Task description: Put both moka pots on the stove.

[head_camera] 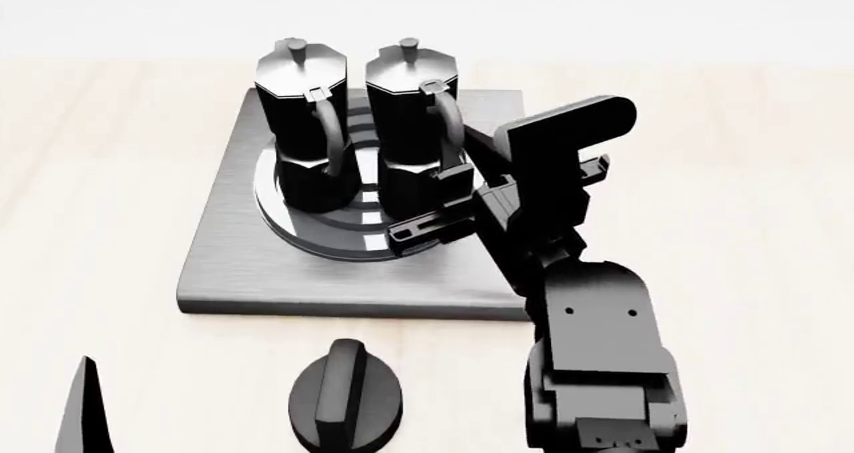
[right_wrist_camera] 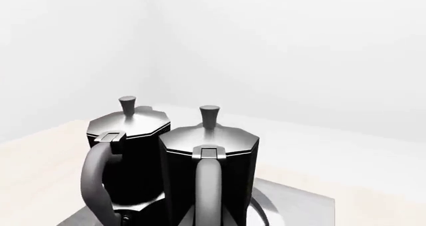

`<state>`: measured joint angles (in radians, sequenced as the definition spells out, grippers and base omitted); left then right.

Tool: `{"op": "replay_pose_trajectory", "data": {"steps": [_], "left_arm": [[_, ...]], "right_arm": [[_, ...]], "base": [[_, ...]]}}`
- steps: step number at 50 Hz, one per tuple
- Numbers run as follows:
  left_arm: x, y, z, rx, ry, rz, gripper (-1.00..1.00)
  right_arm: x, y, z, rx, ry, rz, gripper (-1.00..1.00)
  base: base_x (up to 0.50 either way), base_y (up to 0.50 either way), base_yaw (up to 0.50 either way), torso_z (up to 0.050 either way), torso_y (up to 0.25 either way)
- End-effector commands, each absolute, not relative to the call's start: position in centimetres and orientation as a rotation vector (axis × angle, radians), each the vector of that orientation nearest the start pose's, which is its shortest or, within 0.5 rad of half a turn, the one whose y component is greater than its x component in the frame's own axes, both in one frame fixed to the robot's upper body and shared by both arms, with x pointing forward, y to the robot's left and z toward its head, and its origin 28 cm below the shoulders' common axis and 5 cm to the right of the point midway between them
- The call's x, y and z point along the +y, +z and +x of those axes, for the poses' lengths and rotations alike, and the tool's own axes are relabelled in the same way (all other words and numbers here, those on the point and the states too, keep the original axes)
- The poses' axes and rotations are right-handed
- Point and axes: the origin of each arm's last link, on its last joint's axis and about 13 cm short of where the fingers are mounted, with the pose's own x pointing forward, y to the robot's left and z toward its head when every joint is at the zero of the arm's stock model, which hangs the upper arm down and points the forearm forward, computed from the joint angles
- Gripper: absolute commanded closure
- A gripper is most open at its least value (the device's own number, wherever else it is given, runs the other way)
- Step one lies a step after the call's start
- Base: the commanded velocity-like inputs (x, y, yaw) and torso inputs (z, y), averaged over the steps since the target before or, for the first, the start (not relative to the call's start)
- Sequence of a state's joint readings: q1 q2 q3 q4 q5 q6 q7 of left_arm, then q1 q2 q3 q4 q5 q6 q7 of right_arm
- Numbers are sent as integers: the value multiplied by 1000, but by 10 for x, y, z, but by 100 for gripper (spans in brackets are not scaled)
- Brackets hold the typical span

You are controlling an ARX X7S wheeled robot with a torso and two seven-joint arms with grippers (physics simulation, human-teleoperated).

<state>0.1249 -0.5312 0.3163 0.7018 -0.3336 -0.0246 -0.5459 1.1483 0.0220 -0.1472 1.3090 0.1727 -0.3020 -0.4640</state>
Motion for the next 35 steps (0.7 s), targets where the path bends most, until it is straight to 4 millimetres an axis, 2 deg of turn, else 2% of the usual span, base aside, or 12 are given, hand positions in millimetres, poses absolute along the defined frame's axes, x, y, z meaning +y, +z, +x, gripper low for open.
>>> {"op": "replay_pose_trajectory", "data": {"steps": [1,16,17,21,27,28,30,32,34,35], "left_arm": [[212,120,155,-353,-26,-49,-100],[212,120,154,-355,-26,-50,-100],[212,120,154,-354,-26,-49,-100],[212,121,154,-356,-26,-49,-100],[212,121,154,-355,-25,-48,-100],[212,121,154,-356,-27,-48,-100],[211,121,153,-356,-29,-47,-100],[211,121,153,-358,-29,-47,-100],[211,121,153,-358,-29,-47,-100],[211,122,153,-359,-30,-47,-100]], "right_arm": [[-101,135,418,-155,452,34,100],[-101,131,417,-143,449,15,100],[-101,130,417,-139,452,16,-100],[-101,130,416,-142,450,6,-100],[-107,117,410,-163,435,-40,-100],[-108,98,398,-88,431,-35,-100],[-108,100,384,-105,435,-46,-100],[-106,115,367,-175,449,-63,-100],[-103,143,351,-301,453,-78,-100],[-102,150,337,-335,463,-78,-100]], "base": [[0,0,0,0,0],[0,0,0,0,0],[0,0,0,0,0],[0,0,0,0,0],[0,0,0,0,0],[0,0,0,0,0],[0,0,0,0,0],[0,0,0,0,0],[0,0,0,0,0],[0,0,0,0,0]]}}
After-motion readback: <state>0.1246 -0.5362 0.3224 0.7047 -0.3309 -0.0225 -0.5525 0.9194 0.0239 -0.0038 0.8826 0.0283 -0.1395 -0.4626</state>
